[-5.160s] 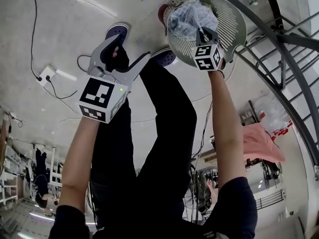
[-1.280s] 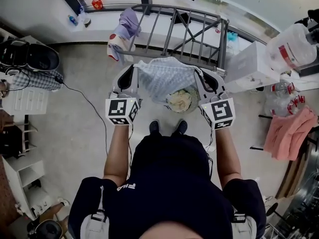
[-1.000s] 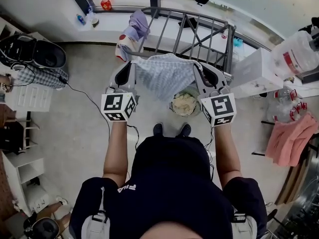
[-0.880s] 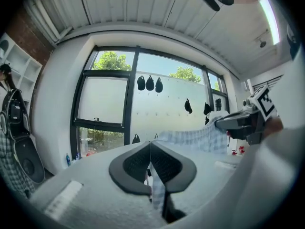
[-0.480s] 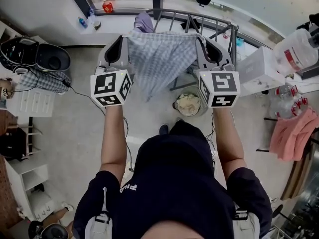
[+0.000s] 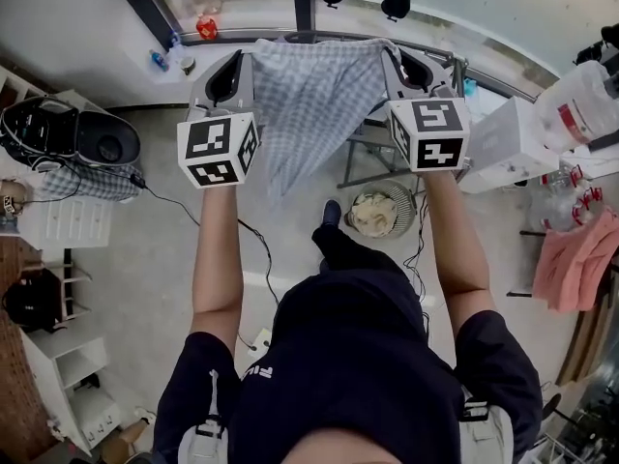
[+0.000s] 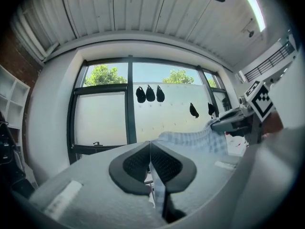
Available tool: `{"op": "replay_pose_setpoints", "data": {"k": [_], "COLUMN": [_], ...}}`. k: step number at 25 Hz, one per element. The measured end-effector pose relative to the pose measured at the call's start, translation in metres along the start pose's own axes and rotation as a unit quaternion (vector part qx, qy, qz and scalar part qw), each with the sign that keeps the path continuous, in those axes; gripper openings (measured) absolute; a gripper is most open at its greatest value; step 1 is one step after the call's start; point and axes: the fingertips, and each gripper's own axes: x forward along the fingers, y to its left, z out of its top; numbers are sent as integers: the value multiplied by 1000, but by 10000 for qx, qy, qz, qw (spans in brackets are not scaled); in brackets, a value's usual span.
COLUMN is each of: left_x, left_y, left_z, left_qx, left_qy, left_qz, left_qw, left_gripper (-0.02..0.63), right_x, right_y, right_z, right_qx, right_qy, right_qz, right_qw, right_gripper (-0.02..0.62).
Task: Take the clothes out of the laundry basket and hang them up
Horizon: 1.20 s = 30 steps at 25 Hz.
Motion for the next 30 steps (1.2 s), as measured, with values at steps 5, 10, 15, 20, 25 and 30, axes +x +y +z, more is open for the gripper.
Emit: {"op": "replay_pose_setpoints", "data": {"k": [5, 10, 15, 20, 25, 30], "left_x": [64, 136, 203, 257, 310, 374], "left_y": [8, 19, 31, 45, 65, 81], "left_z": [-30, -49, -46, -49, -72, -113], "left_qx": [-5, -102, -174, -71, -235, -555], "left_qy": [292, 490, 538, 690, 925, 1241], "left_qz": [-152, -320, -445, -543, -711, -1005], "left_qw": [9995, 9982, 9974, 9961, 9929, 9856], "left_gripper": [25, 25, 25, 25, 25, 25], "right_x": [59, 125, 181, 230, 277, 329], "right_y": [-30, -66, -101, -127, -140, -153], "right_z": [-23, -37, -35, -32, -44, -69], "right_qx": [101, 319, 237, 188, 266, 314], "right_qy": [168, 316, 357, 472, 673, 1056], "right_qz": [-82, -178, -298, -383, -459, -593], "right_qw": [9998, 9988, 9986, 9980, 9963, 9921], "right_gripper": [29, 29, 29, 29, 29, 29]}}
